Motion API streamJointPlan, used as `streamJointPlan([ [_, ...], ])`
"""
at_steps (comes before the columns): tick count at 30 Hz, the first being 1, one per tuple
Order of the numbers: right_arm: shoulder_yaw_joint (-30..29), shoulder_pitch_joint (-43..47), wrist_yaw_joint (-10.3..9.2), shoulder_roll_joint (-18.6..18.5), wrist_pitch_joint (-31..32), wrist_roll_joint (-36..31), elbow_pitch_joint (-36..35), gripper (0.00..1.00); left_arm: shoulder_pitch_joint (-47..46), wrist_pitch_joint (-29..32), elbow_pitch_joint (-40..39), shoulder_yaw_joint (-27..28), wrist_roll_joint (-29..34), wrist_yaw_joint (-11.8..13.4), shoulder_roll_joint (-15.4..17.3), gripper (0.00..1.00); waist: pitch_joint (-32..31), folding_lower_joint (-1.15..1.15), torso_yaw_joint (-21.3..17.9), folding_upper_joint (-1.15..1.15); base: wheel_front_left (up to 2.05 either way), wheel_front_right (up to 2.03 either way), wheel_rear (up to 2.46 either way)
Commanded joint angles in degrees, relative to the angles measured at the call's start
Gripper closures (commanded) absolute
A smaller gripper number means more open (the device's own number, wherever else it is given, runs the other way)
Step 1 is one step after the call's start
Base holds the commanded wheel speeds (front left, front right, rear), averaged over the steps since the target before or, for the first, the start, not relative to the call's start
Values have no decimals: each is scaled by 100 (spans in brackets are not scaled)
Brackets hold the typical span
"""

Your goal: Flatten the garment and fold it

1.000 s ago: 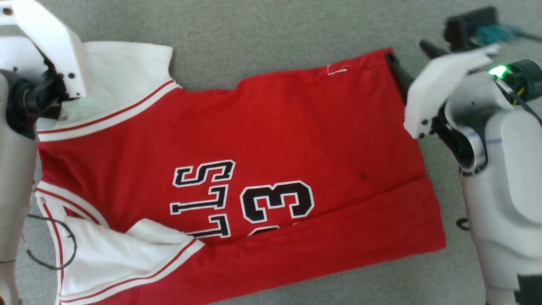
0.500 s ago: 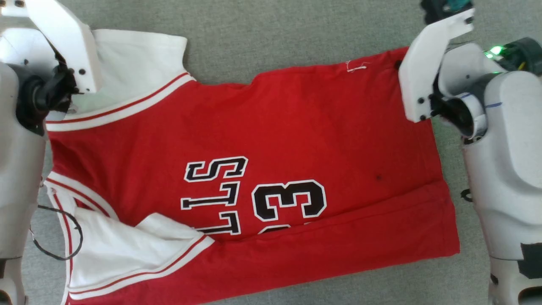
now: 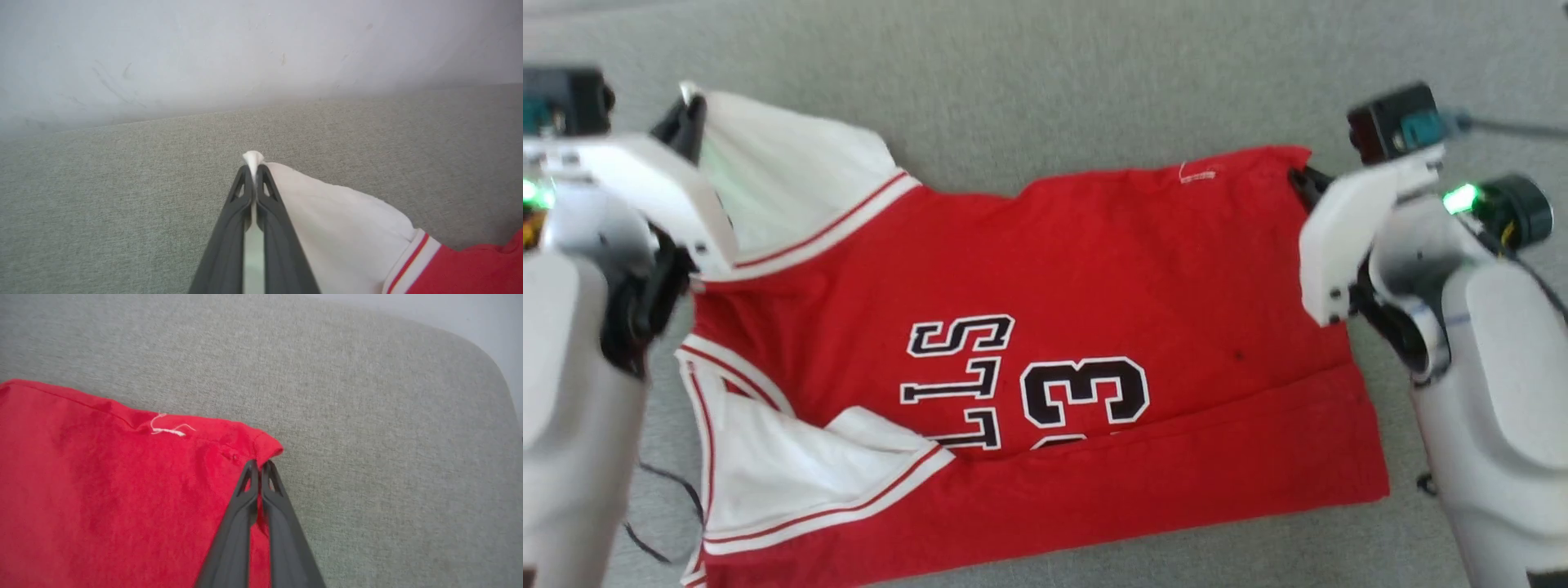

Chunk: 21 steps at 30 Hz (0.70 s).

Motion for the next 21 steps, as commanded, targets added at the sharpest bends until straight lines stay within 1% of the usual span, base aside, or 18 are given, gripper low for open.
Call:
streamJointPlan([
  [1, -55, 214, -12, -10, -227, 28, -71, 100, 284, -199, -146, 98, -101, 19, -62, 100, -547, 0, 130, 0, 0, 0, 0],
  [4, -148, 564, -12, -10, -617, 32, -191, 100, 820, -437, -545, 242, -230, 63, -36, 100, -825, 0, 199, 0, 0, 0, 0],
  [7, -204, 899, -12, -8, -953, 86, -306, 100, 1391, -573, -1037, 372, -328, 192, -12, 100, -1080, 0, 284, 0, 0, 0, 0],
  [9, -276, 1132, -12, 27, -1119, 138, -366, 100, 1818, -653, -1424, 494, -491, 285, -77, 100, -1214, 0, 337, 0, 0, 0, 0],
  [11, -337, 1352, -12, 62, -1232, 160, -401, 100, 2292, -782, -1816, 678, -777, 337, -210, 100, -1326, 0, 376, 0, 0, 0, 0],
  [13, -392, 1563, -12, 74, -1270, 178, -408, 100, 2816, -809, -2102, 771, -872, 424, -206, 100, -1402, 0, 420, 0, 0, 0, 0],
  [16, -456, 1836, -12, 1, -1240, 154, -405, 100, 3518, -809, -2452, 811, -1038, 538, -309, 100, -1493, 0, 496, 0, 0, 0, 0],
  [21, -307, 2249, -12, -350, -1108, 21, -444, 100, 4416, -828, -2801, 643, -1117, 677, -515, 100, -1563, 0, 633, 0, 0, 0, 0],
])
